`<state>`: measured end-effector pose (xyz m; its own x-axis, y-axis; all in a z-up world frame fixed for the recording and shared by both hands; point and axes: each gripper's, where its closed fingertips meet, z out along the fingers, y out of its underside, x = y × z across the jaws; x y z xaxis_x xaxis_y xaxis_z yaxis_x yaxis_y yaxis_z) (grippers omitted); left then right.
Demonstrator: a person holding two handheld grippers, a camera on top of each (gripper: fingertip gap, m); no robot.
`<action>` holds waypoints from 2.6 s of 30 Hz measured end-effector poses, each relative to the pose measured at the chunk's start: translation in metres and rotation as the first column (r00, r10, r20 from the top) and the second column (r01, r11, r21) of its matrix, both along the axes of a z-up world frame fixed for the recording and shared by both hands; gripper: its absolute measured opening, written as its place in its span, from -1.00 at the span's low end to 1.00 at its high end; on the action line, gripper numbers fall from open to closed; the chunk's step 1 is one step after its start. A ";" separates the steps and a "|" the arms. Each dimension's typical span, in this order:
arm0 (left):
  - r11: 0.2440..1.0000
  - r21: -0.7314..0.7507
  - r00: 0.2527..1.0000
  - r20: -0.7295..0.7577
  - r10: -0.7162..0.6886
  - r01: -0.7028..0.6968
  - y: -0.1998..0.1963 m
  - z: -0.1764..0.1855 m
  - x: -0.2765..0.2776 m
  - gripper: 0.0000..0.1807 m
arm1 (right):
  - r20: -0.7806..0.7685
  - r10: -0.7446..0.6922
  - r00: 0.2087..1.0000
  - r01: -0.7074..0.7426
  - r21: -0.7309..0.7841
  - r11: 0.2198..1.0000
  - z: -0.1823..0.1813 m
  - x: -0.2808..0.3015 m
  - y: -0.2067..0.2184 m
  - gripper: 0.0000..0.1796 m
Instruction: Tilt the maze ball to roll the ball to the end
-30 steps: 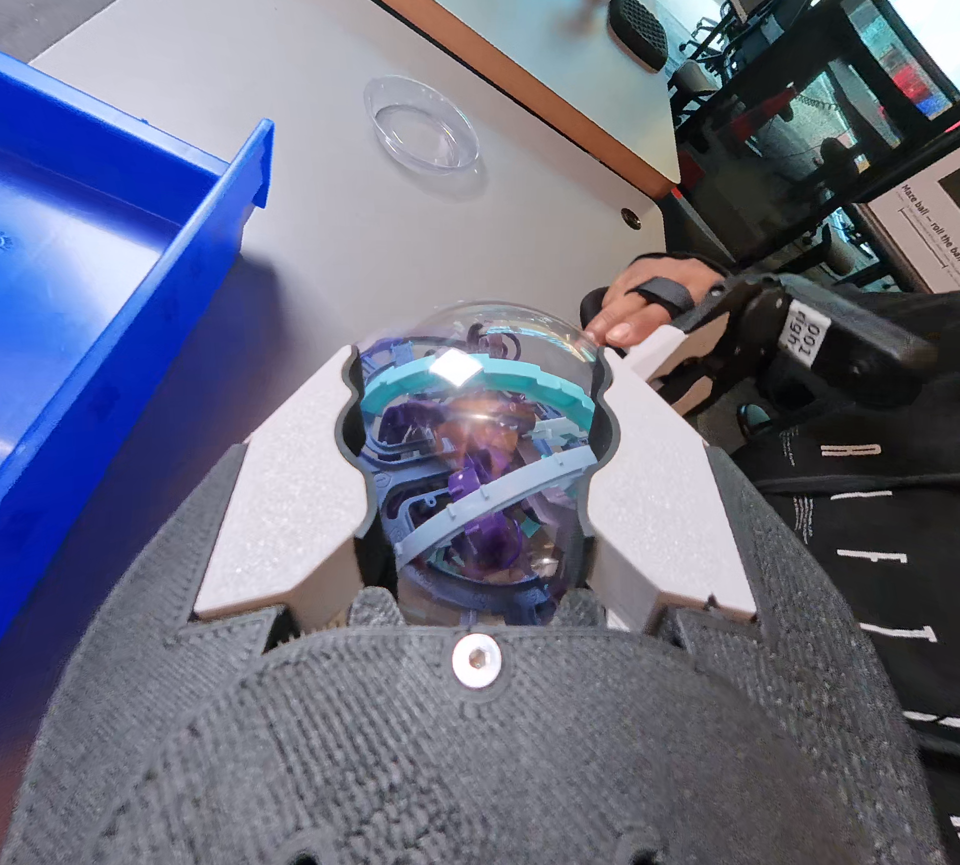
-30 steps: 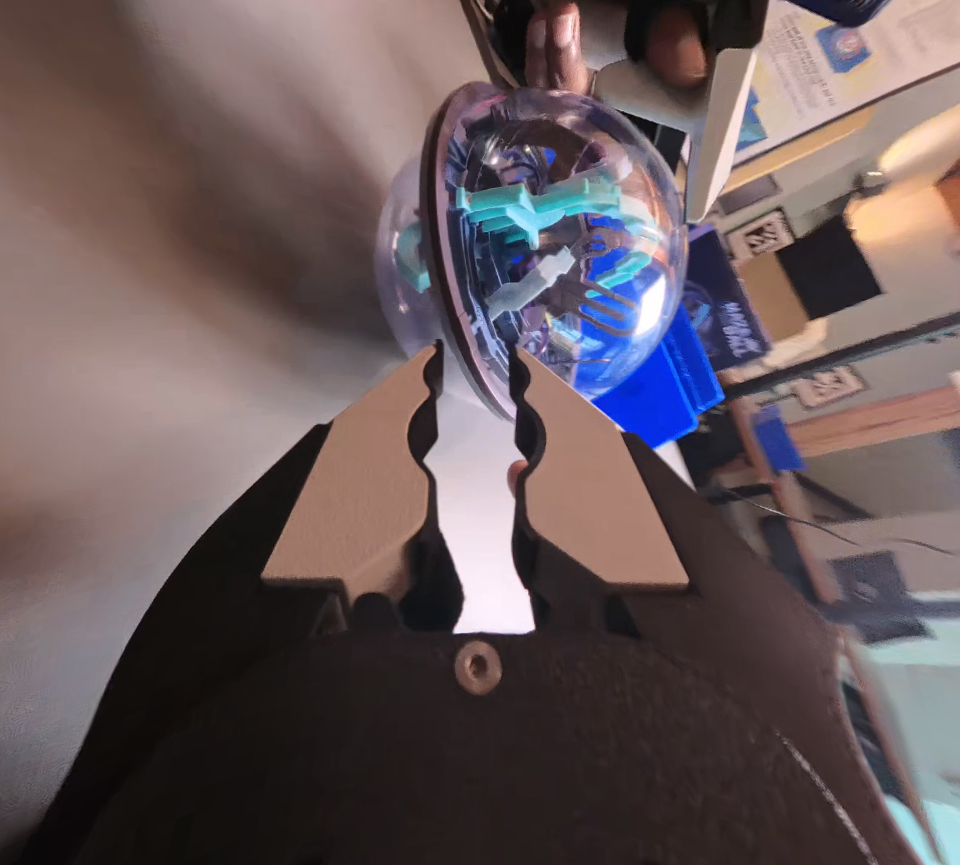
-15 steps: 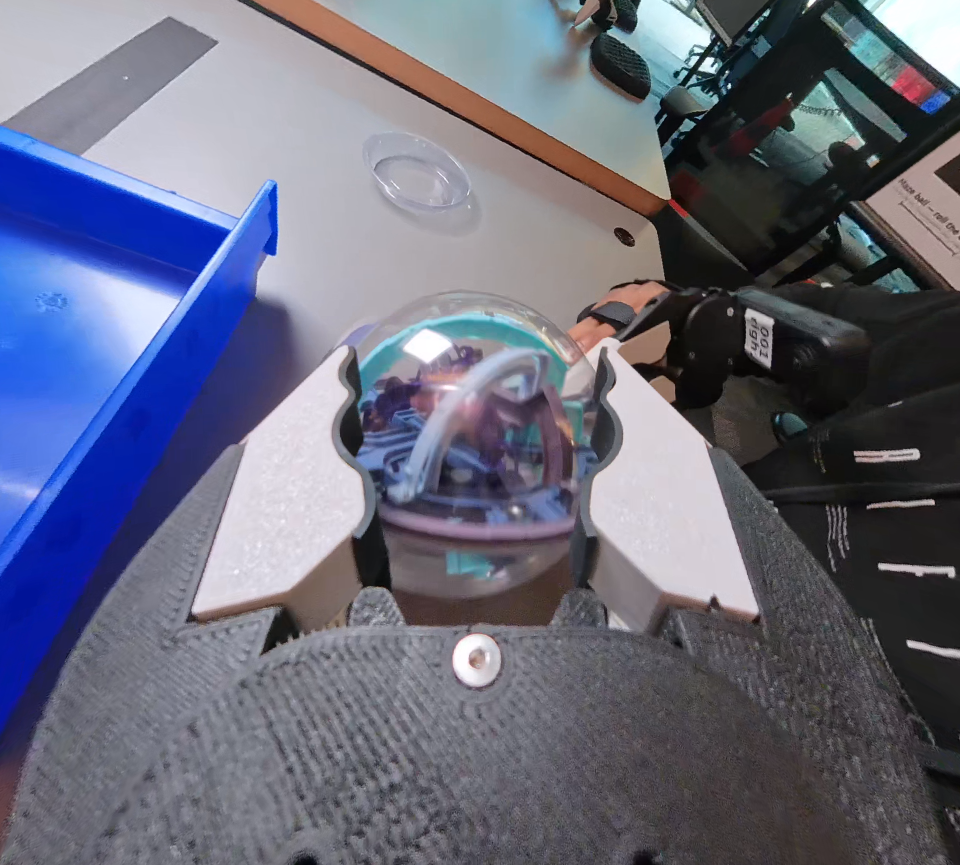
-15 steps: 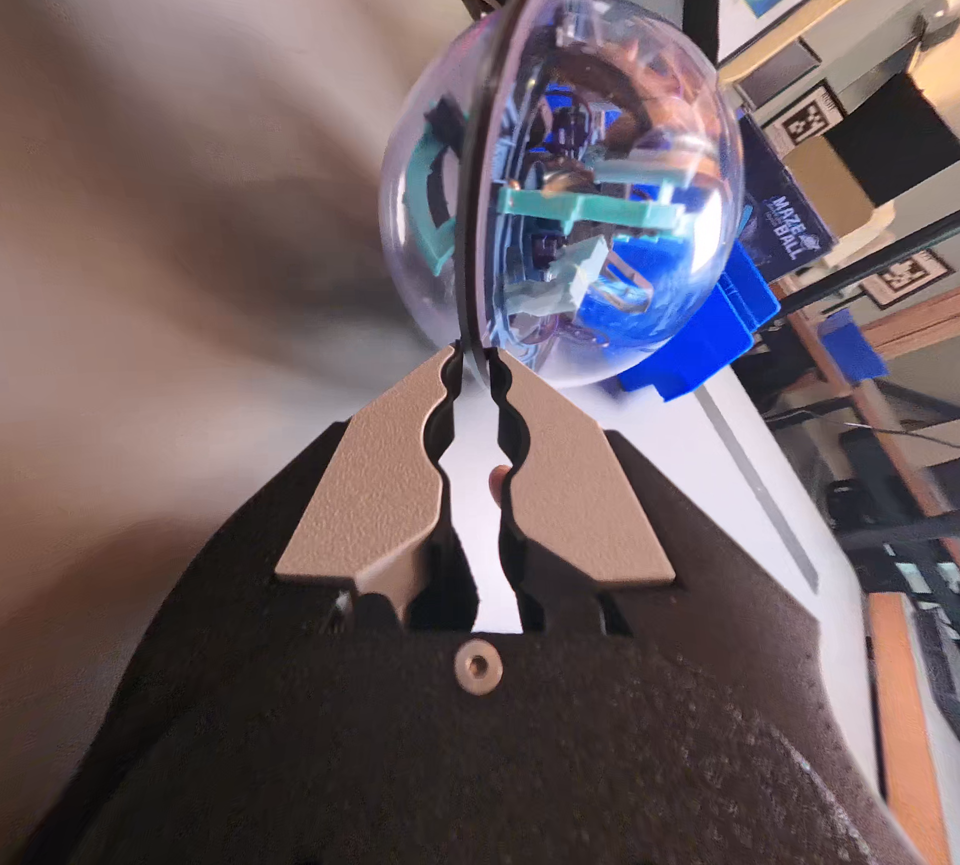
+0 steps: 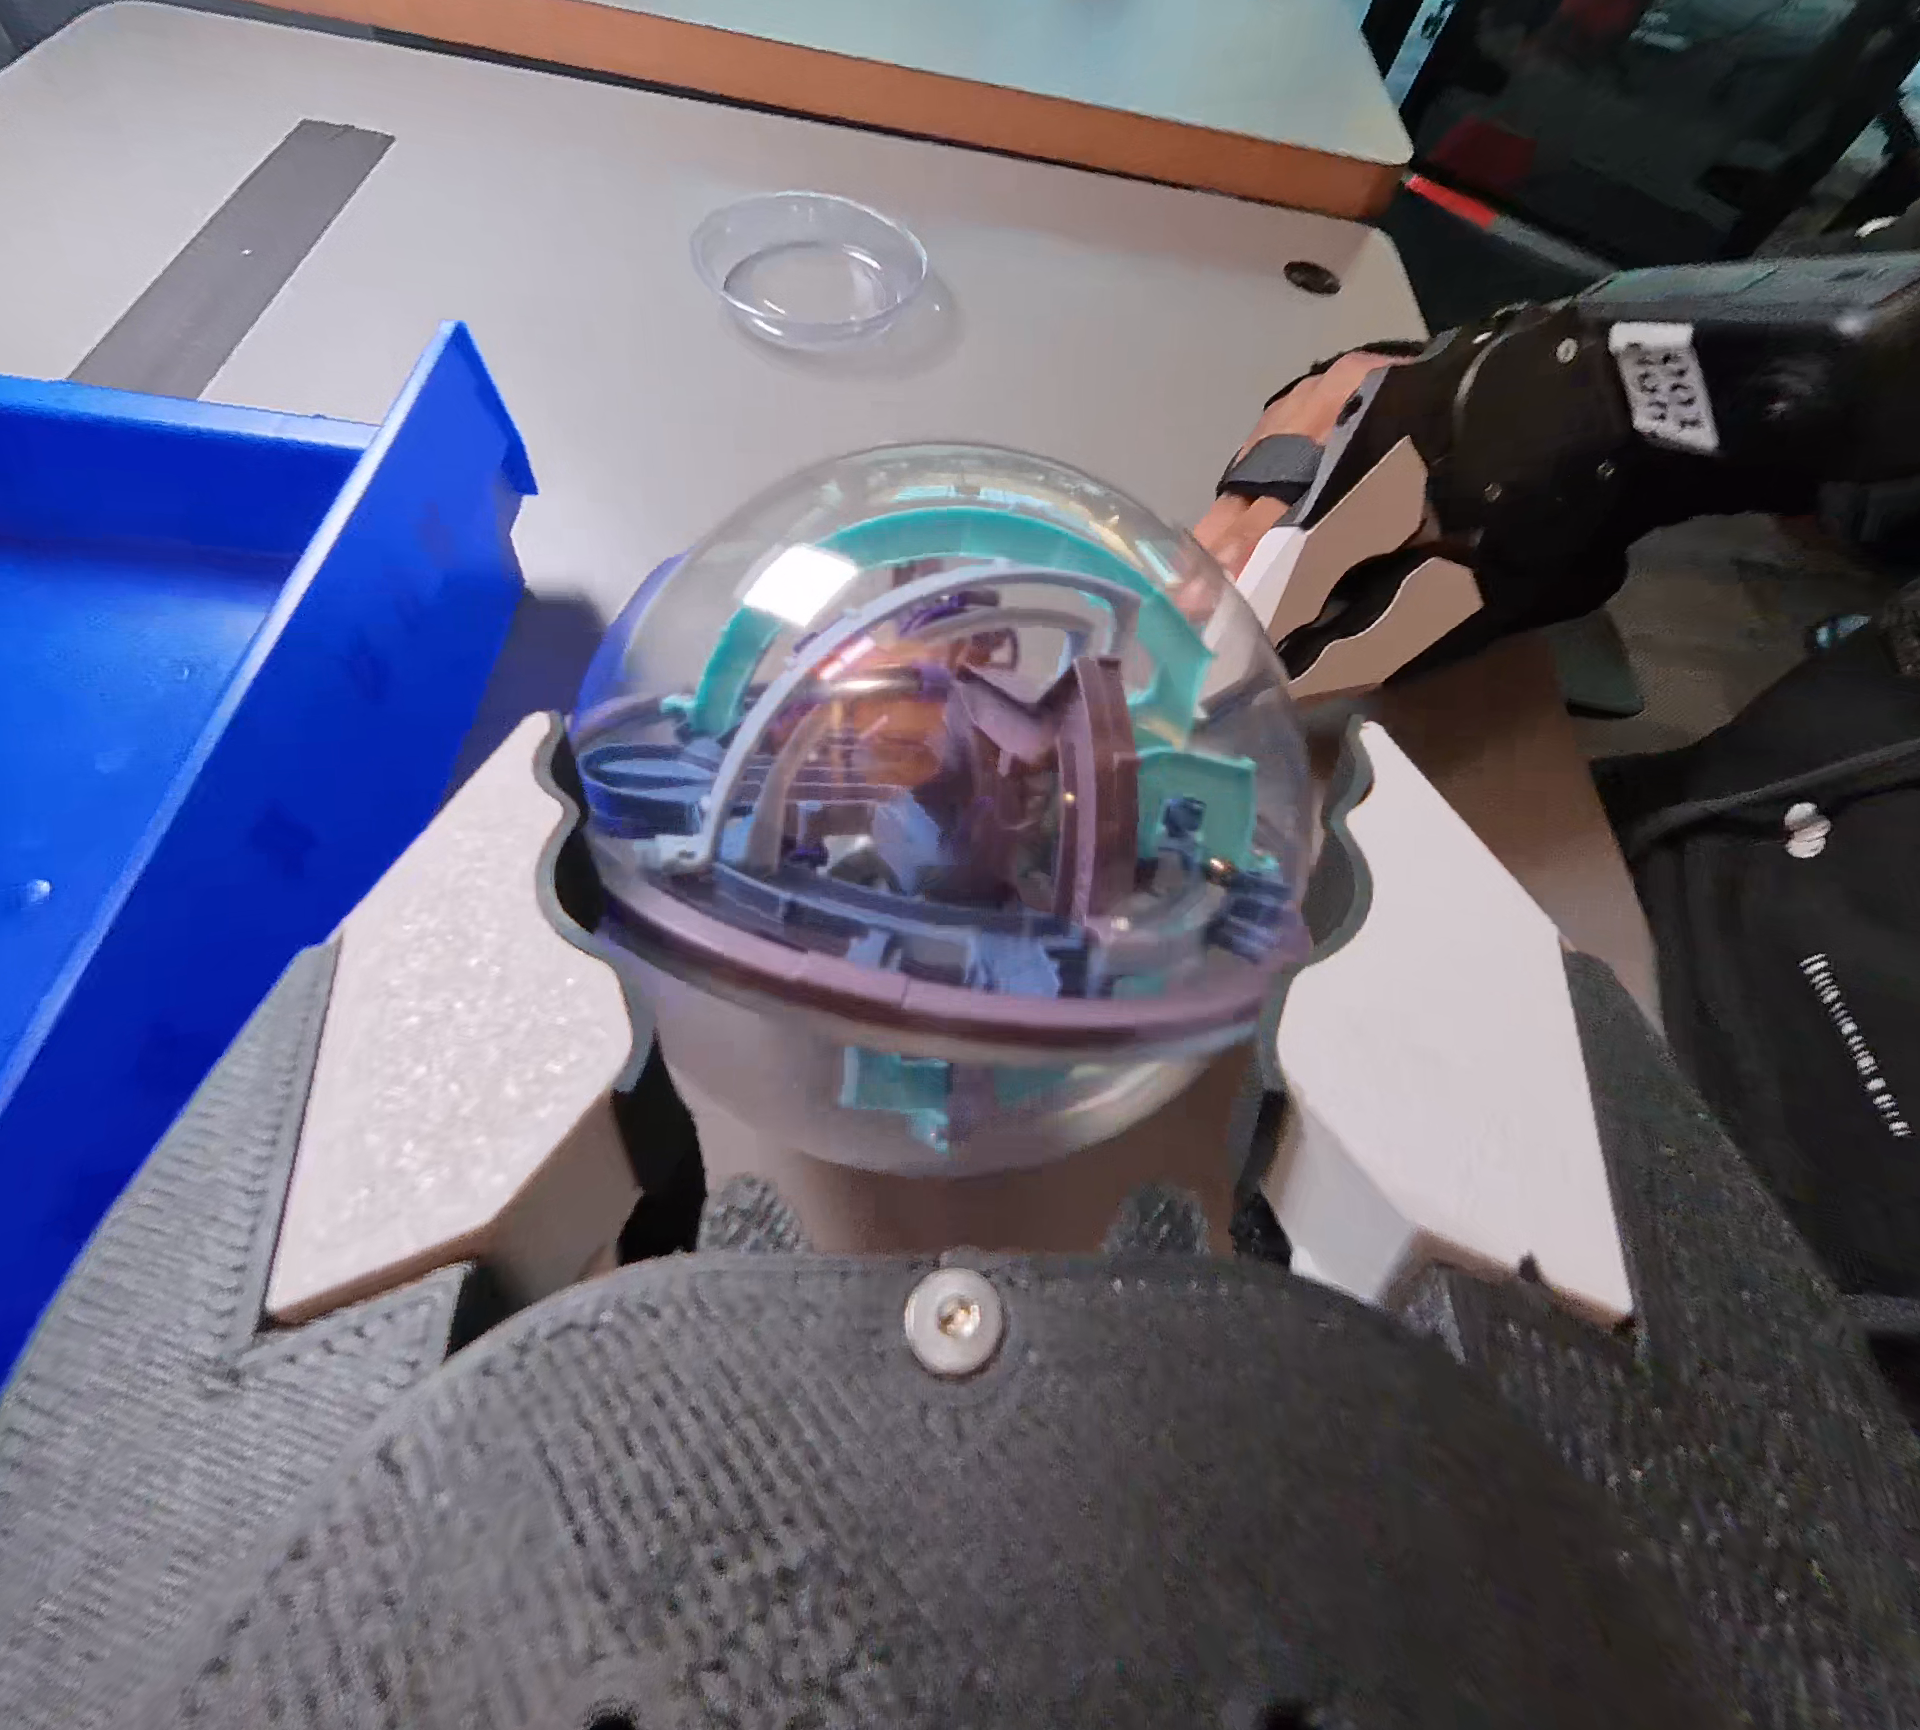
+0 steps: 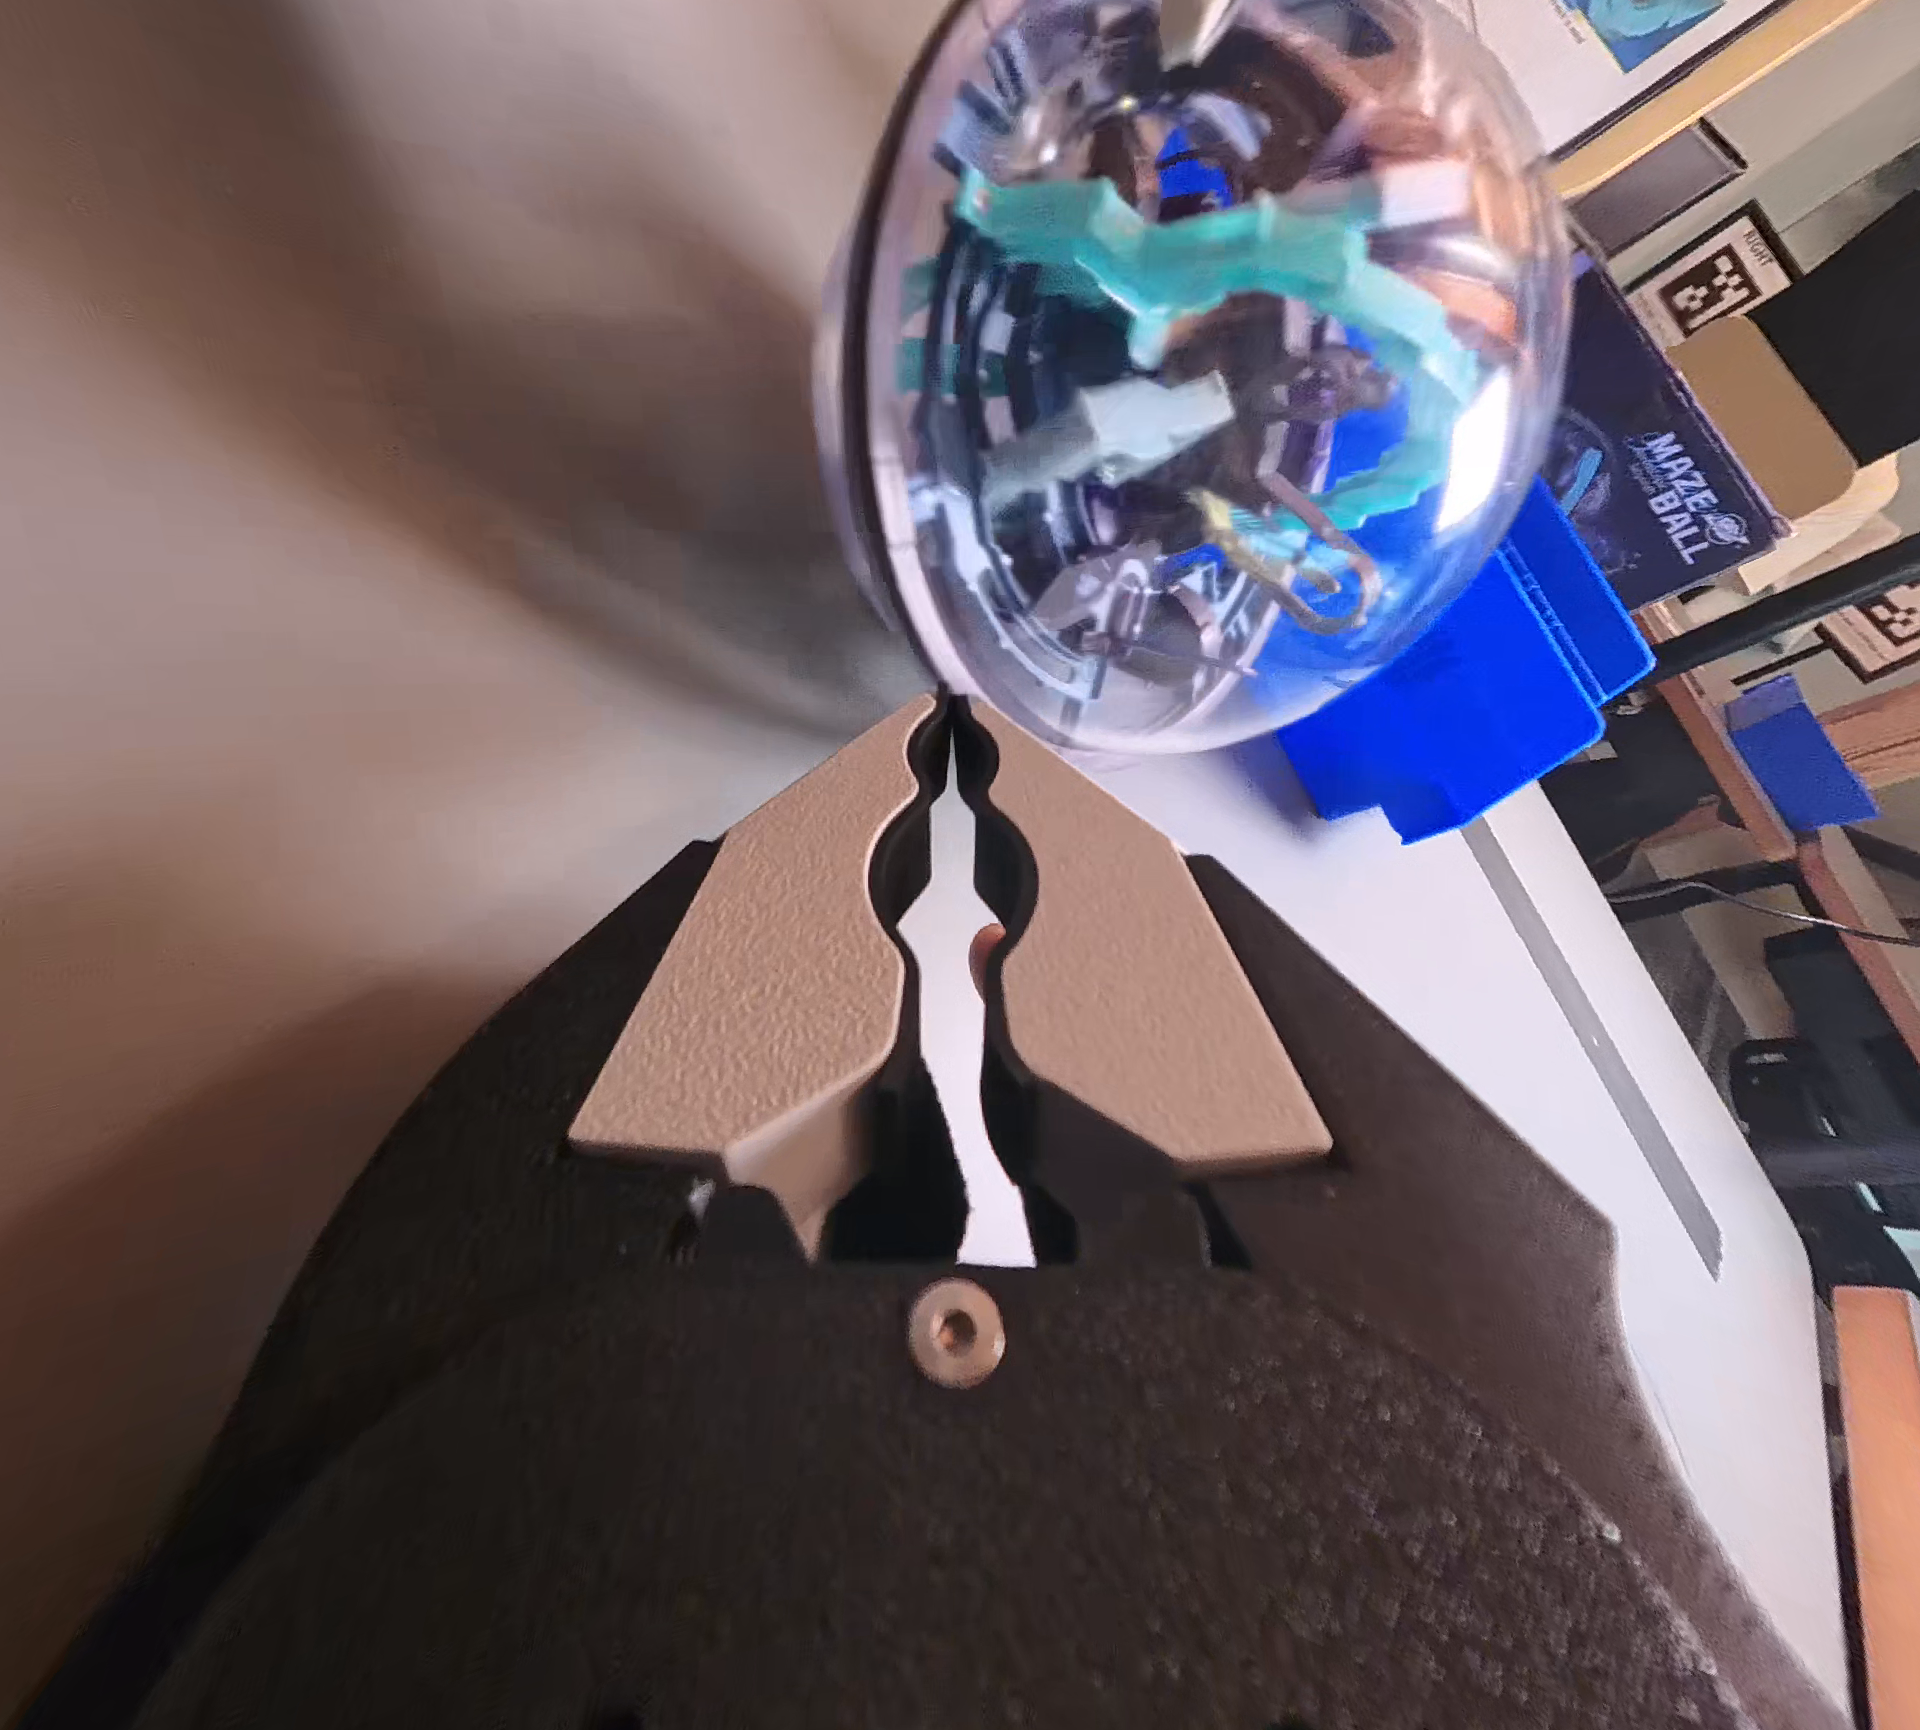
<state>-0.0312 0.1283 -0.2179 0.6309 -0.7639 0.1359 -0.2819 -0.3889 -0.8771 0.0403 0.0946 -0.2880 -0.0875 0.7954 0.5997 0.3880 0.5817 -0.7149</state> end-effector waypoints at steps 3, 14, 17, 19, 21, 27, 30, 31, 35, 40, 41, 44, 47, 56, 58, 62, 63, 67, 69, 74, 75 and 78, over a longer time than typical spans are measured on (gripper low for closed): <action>1.000 -0.016 1.000 0.005 -0.010 0.010 -0.001 -0.003 0.006 0.51 | -0.045 -0.008 0.999 0.006 -0.039 0.999 0.010 0.003 0.006 -0.99; 0.987 0.042 0.976 -0.160 -0.147 0.156 -0.006 -0.002 0.036 0.50 | 0.075 0.172 0.982 -0.141 -0.309 0.940 0.057 0.023 0.043 -0.14; 0.977 0.035 0.956 -0.216 -0.196 0.208 -0.011 -0.003 0.048 0.49 | 0.121 0.233 0.965 -0.182 -0.331 0.926 0.065 0.017 0.041 -0.03; 0.972 0.027 0.951 -0.217 -0.220 0.231 -0.013 -0.002 0.055 0.49 | 0.146 0.263 0.954 -0.194 -0.369 0.909 0.064 0.012 0.038 0.03; 0.969 0.023 0.949 -0.212 -0.234 0.244 -0.012 -0.002 0.060 0.48 | 0.170 0.297 0.940 -0.209 -0.399 0.893 0.058 0.009 0.032 0.10; 0.976 0.038 0.970 -0.122 -0.209 0.215 -0.019 0.017 0.053 0.53 | 0.133 0.287 0.949 -0.200 -0.451 0.870 0.049 0.010 0.032 0.03; 0.995 0.028 0.995 -0.003 -0.097 0.097 -0.028 0.024 0.015 0.49 | 0.112 0.280 0.953 -0.198 -0.469 0.861 0.043 0.012 0.029 0.02; 0.999 -0.008 0.998 0.029 -0.050 0.050 -0.030 0.017 0.002 0.47 | 0.099 0.277 0.956 -0.199 -0.476 0.856 0.042 0.012 0.027 0.02; 0.989 -0.147 0.993 0.121 0.007 0.011 -0.037 -0.018 0.006 0.47 | 0.060 0.251 0.966 -0.191 -0.491 0.850 0.038 0.007 0.022 -0.06; 0.997 -0.064 0.999 0.035 -0.036 0.038 -0.040 -0.013 0.013 0.48 | 0.062 0.211 0.976 -0.154 -0.491 0.857 0.029 0.013 0.016 -0.14; 0.998 -0.053 0.999 0.014 -0.044 0.045 -0.041 -0.012 0.015 0.48 | 0.062 0.203 0.977 -0.148 -0.487 0.861 0.027 0.014 0.015 -0.15; 0.998 -0.014 0.998 -0.018 -0.058 0.058 -0.042 -0.011 0.018 0.48 | 0.059 0.188 0.980 -0.134 -0.499 0.856 0.024 0.016 0.012 -0.15; 0.997 0.017 0.997 -0.030 -0.078 0.079 -0.043 -0.009 0.020 0.48 | 0.060 0.188 0.980 -0.132 -0.509 0.850 0.022 0.018 0.009 -0.15; 0.993 0.030 0.992 -0.059 -0.114 0.116 -0.040 -0.009 0.026 0.48 | 0.065 0.294 0.954 -0.181 -0.658 0.731 0.028 0.024 0.018 0.09; 0.992 0.028 0.991 -0.063 -0.118 0.120 -0.039 -0.009 0.027 0.48 | 0.075 0.322 0.944 -0.184 -0.690 0.700 0.031 0.021 0.021 0.13; 0.991 0.045 0.989 -0.080 -0.123 0.127 -0.035 -0.006 0.027 0.45 | 0.136 0.317 0.939 -0.156 -0.652 0.742 0.018 0.007 0.022 0.15; 0.991 0.046 0.989 -0.078 -0.123 0.126 -0.033 -0.005 0.026 0.45 | 0.142 0.307 0.941 -0.152 -0.633 0.759 0.016 0.003 0.023 0.17; 0.988 0.067 0.985 -0.110 -0.131 0.139 -0.029 -0.005 0.018 0.44 | 0.087 0.265 0.960 -0.166 -0.584 0.795 0.017 -0.006 0.028 0.18; 0.985 0.081 0.979 -0.142 -0.143 0.155 -0.028 -0.006 0.014 0.44 | 0.060 0.242 0.968 -0.171 -0.549 0.818 0.018 -0.008 0.030 0.18; 0.980 0.092 0.968 -0.198 -0.156 0.176 -0.022 -0.008 0.006 0.44 | 0.032 0.189 0.982 -0.152 -0.468 0.871 0.016 -0.017 0.036 0.22; 0.980 0.089 0.968 -0.197 -0.157 0.177 -0.021 -0.008 0.005 0.44 | 0.026 0.183 0.983 -0.150 -0.466 0.872 0.016 -0.018 0.037 0.22; 0.981 0.080 0.968 -0.191 -0.160 0.178 -0.017 -0.007 0.002 0.43 | 0.005 0.173 0.985 -0.149 -0.486 0.861 0.015 -0.021 0.039 0.22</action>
<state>-0.0292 0.1109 -0.2249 0.4984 -0.8656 -0.0488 -0.4953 -0.2381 -0.8355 0.0194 0.1333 -0.2731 -0.2580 0.9563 0.1376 0.3587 0.2271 -0.9054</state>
